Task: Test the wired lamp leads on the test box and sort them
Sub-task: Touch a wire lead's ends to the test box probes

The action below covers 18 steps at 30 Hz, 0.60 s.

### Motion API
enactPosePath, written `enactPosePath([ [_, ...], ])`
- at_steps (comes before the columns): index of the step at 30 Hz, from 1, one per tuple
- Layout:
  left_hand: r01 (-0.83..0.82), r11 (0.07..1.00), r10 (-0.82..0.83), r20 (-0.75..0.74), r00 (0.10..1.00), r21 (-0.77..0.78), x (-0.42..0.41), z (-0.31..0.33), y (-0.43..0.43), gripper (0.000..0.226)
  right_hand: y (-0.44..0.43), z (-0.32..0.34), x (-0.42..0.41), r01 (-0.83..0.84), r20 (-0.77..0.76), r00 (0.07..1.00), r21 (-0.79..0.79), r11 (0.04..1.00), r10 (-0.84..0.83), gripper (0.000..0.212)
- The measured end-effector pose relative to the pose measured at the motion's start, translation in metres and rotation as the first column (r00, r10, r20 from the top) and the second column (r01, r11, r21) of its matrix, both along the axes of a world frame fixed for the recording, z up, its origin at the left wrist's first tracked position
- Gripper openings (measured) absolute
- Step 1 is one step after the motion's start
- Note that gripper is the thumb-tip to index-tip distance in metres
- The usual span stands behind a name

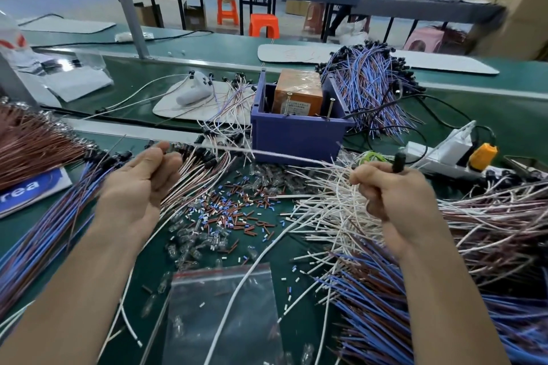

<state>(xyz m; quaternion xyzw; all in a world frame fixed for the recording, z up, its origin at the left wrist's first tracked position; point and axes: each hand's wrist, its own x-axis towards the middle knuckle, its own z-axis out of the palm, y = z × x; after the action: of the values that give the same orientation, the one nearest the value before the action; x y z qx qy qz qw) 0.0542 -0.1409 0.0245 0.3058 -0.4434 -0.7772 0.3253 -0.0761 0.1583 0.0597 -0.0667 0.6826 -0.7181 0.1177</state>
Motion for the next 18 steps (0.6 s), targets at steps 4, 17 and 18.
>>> enactPosePath([
  [4, 0.216, 0.918, -0.144, 0.229, 0.963, -0.333, -0.004, 0.000, 0.029, 0.039, -0.004, -0.001, 0.002, 0.016, 0.036, 0.999, -0.052, 0.999, -0.014, 0.038],
  [17, 0.076, 0.923, -0.100, -0.043, 0.994, -0.377, -0.023, -0.002, 0.077, 0.021, -0.027, -0.023, 0.009, -0.232, -0.116, 0.954, 0.293, 0.927, 0.276, 0.019],
  [18, 0.059, 0.956, -0.084, -0.077, 0.993, -0.286, -0.024, 0.001, 0.078, 0.021, -0.029, -0.025, 0.011, -0.256, -0.120, 0.943, 0.342, 0.904, 0.312, 0.020],
])
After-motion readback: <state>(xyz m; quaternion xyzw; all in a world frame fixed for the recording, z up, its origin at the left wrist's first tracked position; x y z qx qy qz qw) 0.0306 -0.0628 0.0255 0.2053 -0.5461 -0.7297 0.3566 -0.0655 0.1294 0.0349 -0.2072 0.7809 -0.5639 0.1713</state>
